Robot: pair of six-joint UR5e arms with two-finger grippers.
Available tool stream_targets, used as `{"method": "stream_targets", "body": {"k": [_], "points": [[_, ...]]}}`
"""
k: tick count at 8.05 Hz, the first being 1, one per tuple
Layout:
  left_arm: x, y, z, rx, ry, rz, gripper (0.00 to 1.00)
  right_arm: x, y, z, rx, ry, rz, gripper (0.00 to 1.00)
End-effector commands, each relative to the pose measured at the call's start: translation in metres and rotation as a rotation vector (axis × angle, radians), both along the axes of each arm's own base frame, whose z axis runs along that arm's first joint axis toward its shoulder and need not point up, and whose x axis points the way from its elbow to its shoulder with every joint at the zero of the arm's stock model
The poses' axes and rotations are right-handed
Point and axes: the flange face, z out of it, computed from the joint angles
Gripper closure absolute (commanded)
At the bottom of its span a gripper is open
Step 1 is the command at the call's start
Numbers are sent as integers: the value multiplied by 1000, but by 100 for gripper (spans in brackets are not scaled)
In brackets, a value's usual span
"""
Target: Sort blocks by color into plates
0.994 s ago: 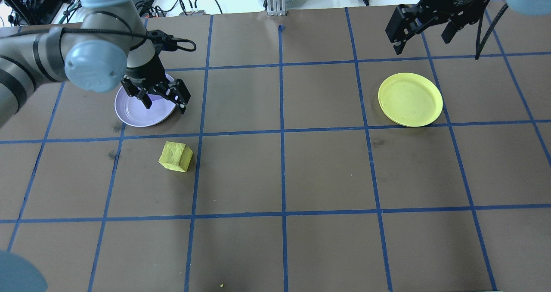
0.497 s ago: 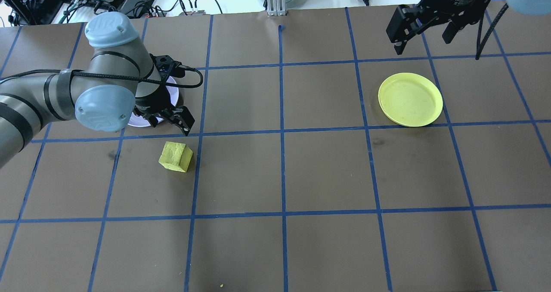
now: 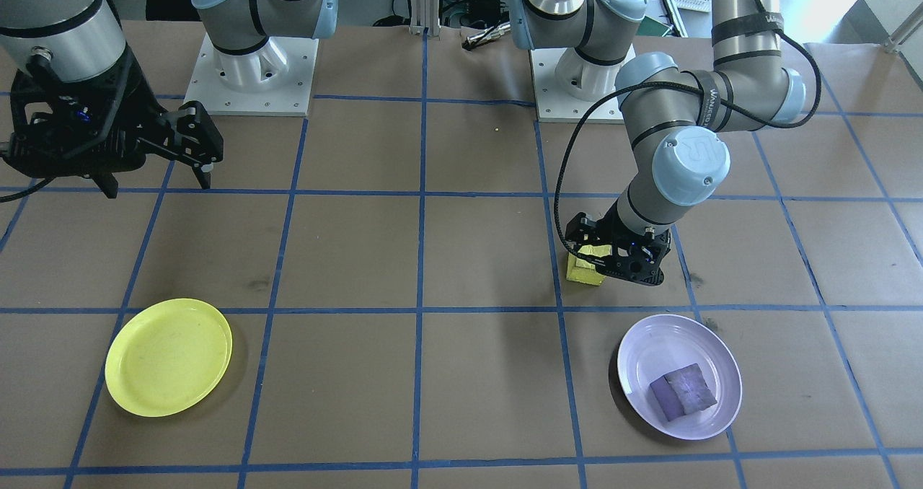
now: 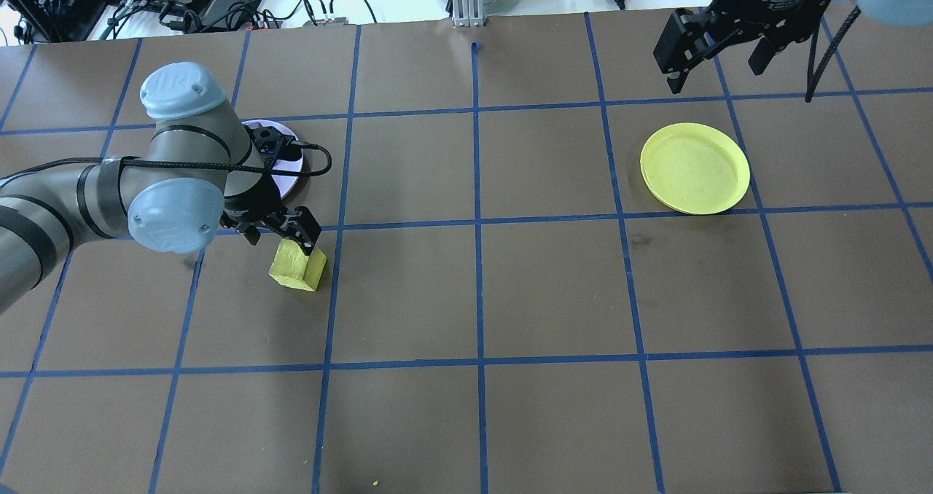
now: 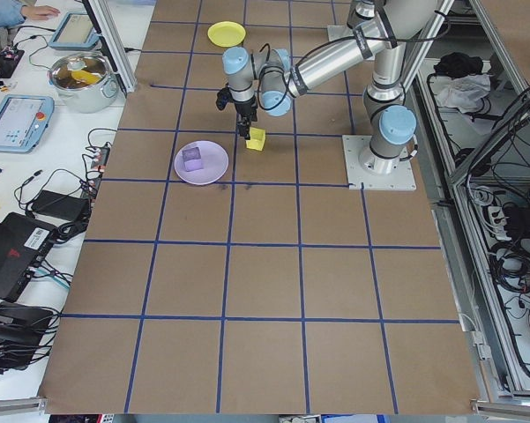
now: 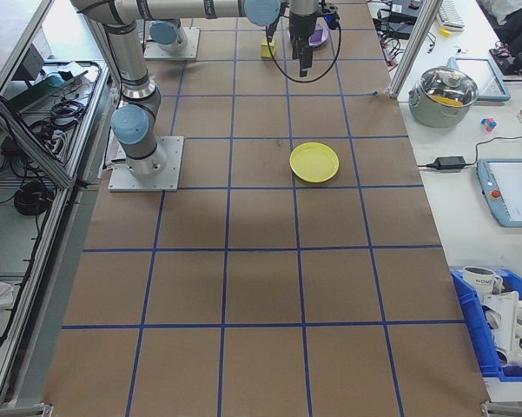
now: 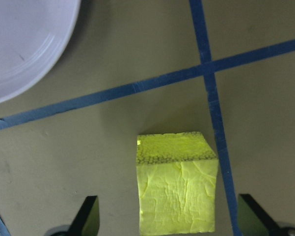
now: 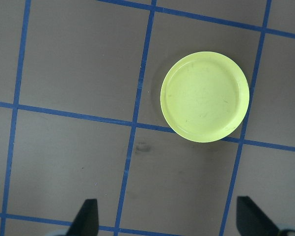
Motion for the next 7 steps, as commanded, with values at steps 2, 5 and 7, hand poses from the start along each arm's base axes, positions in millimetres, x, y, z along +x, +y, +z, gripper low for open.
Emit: {"method": "stream_targets", "body": {"k": [2,5,7], "points": [[1,11,-15,32,-2,46,0,0,0,0,0,-2,-2,0],[1,4,-34,28,-2,41,0,0,-1,0,-3,0,-2,0],[1,2,-41,29,-4,46,56,0,0,0,2,3,-1,0]]}}
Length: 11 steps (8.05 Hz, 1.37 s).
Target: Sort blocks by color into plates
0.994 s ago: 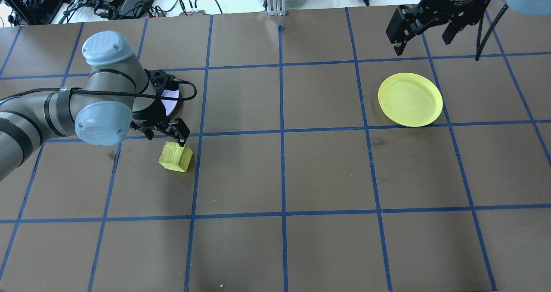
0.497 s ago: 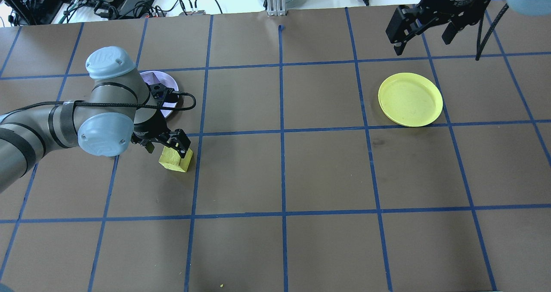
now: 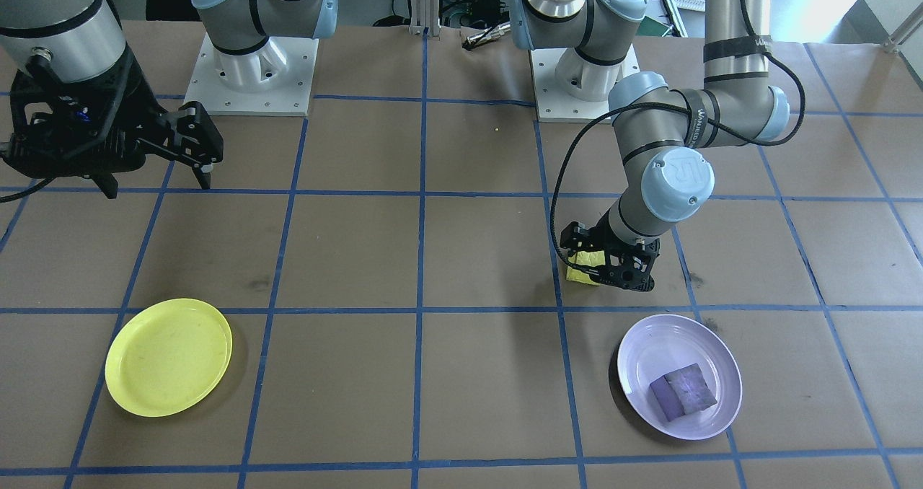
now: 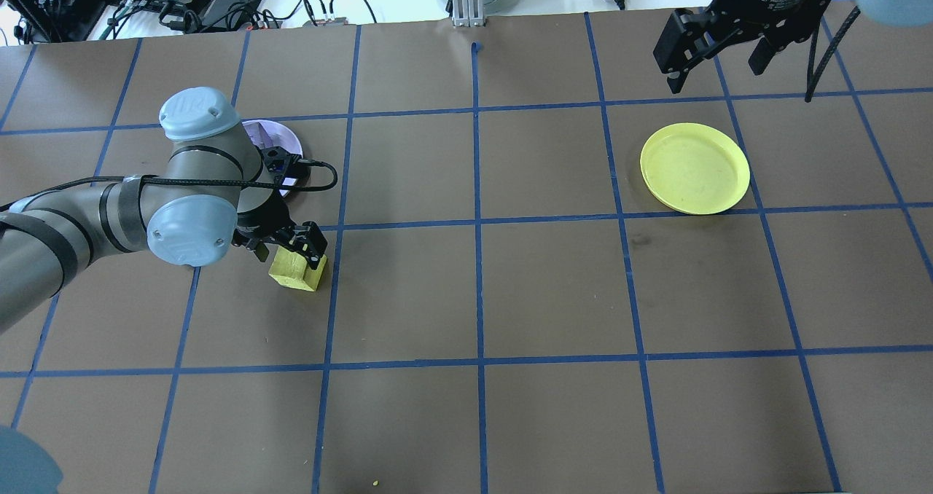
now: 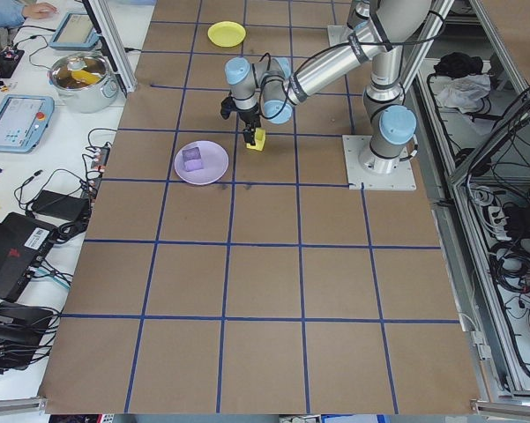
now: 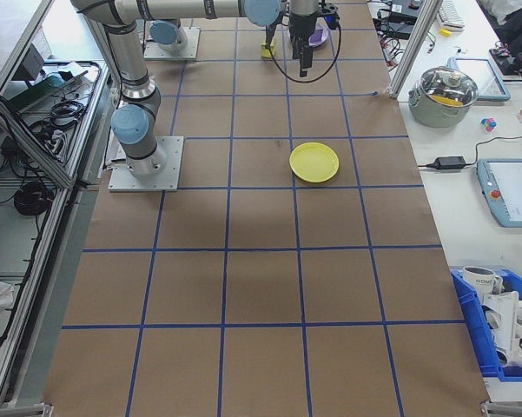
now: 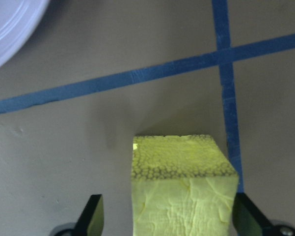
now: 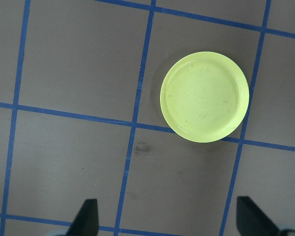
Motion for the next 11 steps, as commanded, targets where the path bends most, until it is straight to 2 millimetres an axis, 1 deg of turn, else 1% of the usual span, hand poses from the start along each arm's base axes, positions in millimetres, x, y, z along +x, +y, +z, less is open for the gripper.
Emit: {"method": "stream_targets", "body": {"k": [1,2,3,4,5,6,7,8,9,10,11], "points": [[0,-3,-7,0,-2,5,85,0,0,0,2,1,1,0],[1,-3,-6,-6,-8,22,100,0,0,-1,5,1,-2,0],[-3,-5,2,-25,-20,87,100,0,1,-1,7,1,-2,0],[-15,-4,9,-36,-36,189,100,0,1,-1,7,2,-2,0],[-49,0,11,-34,-13,240,100,0,1,-2,8,2,0,0],[-94,11,10,-24,-15,254,99,0,1,-6,16,2,0,0],[-131,16,17,-41,-21,258,93,-1,2,-15,33,5,-1,0],[-167,18,27,-66,-16,268,95,-1,4,-19,41,6,-1,0],[-203,20,41,-72,32,331,100,-1,4,-19,41,4,-2,0],[-227,19,53,-69,66,374,100,-1,4,-19,41,4,-2,0],[-248,21,61,-53,54,387,100,-1,4,-19,39,1,0,0]]}}
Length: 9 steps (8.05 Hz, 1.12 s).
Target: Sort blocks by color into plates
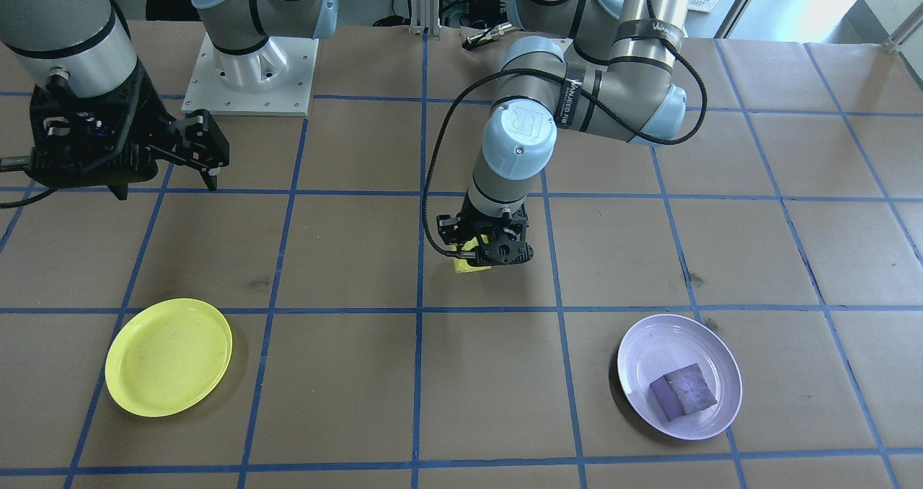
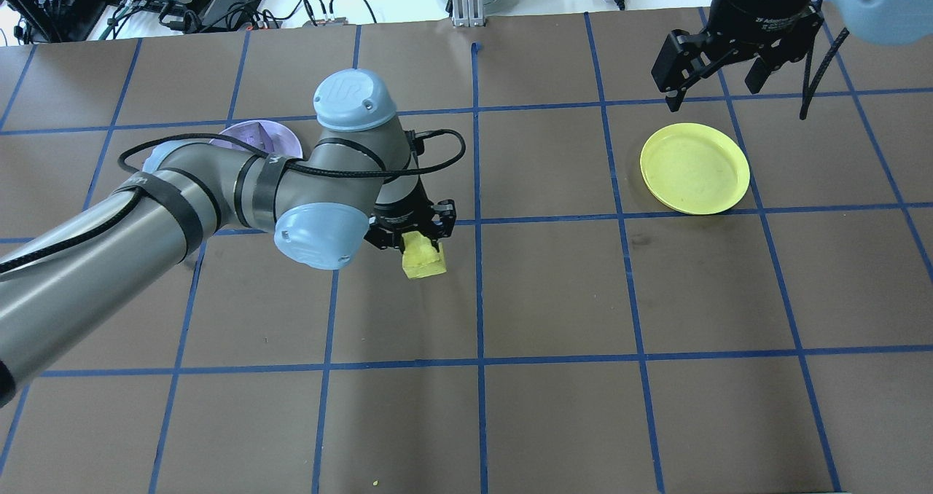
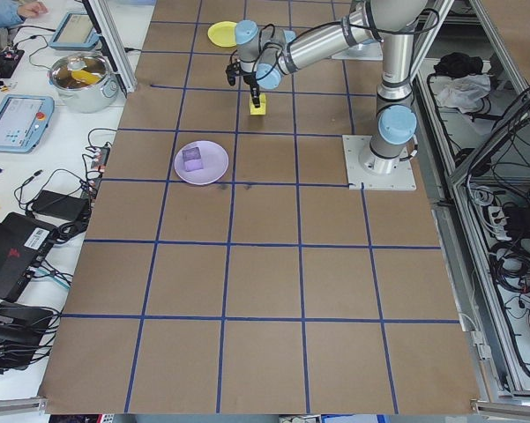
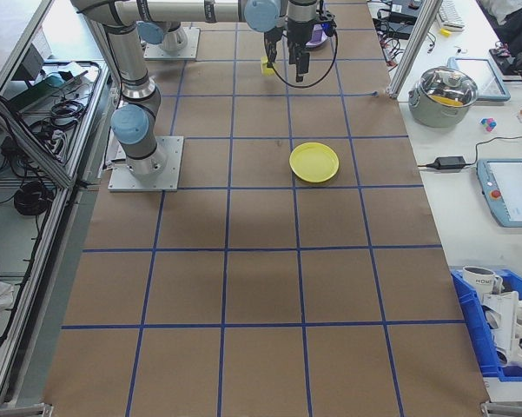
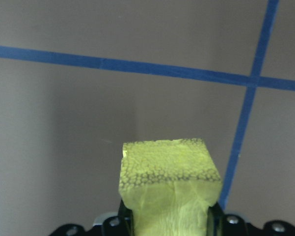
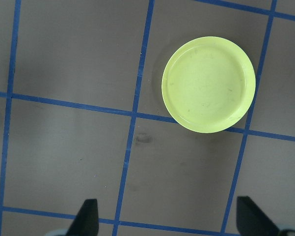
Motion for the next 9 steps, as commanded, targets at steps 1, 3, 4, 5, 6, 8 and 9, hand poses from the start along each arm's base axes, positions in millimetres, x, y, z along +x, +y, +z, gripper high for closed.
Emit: {"method": "stream_targets", "body": {"k": [1,3,4,5,6,8,9], "points": [[-66,5,23,8,22,68,100,-4,1,1,0,13,25,0],[-116,14,-4,35,8,49,100,-4,1,4,-6,13,128,0],[-138,12,-14,42,-2,73,100,-3,0,4,-11,10,129,0],[-159,15,-21,40,-7,50,100,-3,-1,2,-7,13,129,0],[-165,18,-23,43,-5,32,91,-4,-2,0,-3,14,128,0],[-167,15,-21,2,13,17,51,-4,-2,0,-1,14,131,0],[-166,17,-20,3,24,-5,6,-4,-1,0,1,14,128,0]]}}
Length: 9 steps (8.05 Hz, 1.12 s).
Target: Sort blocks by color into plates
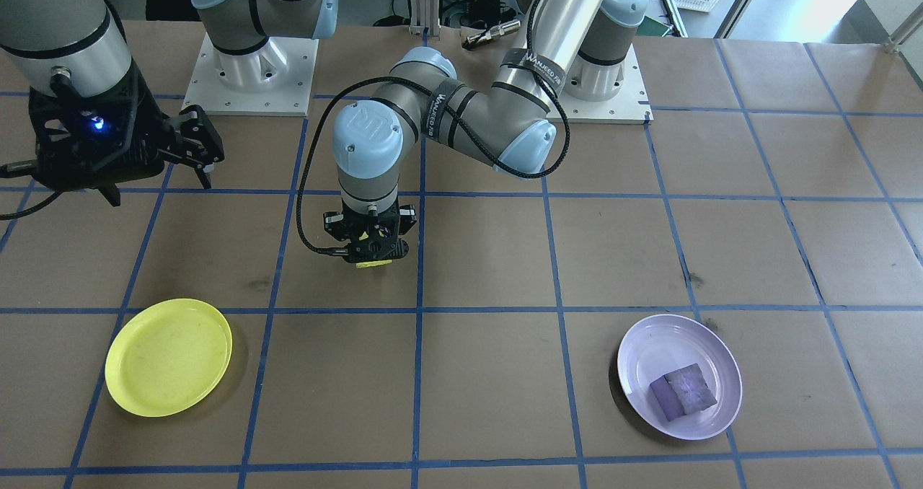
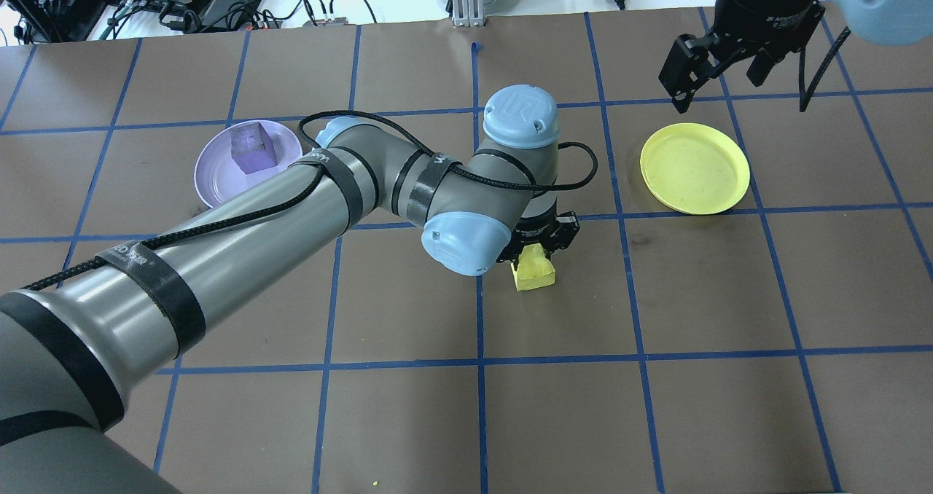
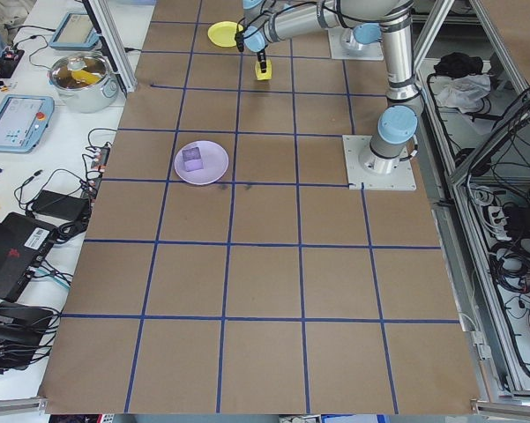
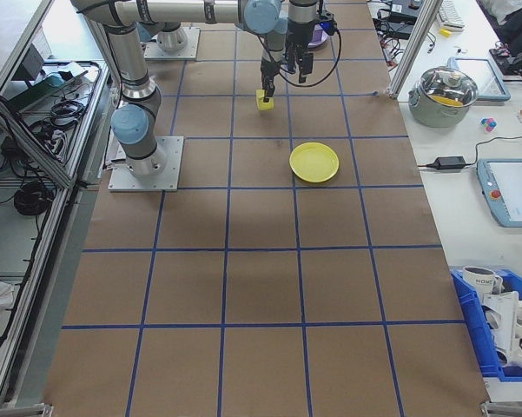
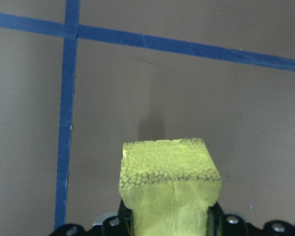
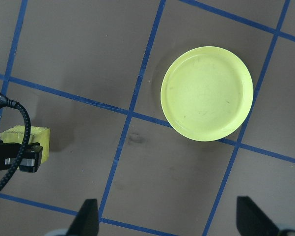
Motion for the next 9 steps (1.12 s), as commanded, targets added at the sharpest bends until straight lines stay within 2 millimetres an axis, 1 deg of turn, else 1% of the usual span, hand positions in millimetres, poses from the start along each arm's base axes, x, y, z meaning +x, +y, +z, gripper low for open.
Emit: {"method": "stream_targets", "body": {"k": [1,3,4,5,6,7,8,9], "points": [[-1,0,-2,-15,14,-37,0,-2,0,-1,5,3,-5,0],[1,-2,5,-35,22,-108,0,-2,0,-1,5,3,-5,0],[9,-9,25,-57,37,-131,0,-3,0,-6,18,5,-10,0],[30,-22,46,-89,50,-136,0,-4,2,-12,30,8,-12,0],[64,-36,67,-75,46,-112,0,-4,2,-13,32,12,-12,0],[107,-45,94,-61,40,-145,0,-3,9,-11,54,13,-34,0],[143,-42,130,-58,41,-167,0,0,13,-9,50,3,-145,0],[184,-34,162,-27,33,-180,0,5,14,-17,62,-2,-201,0]]}}
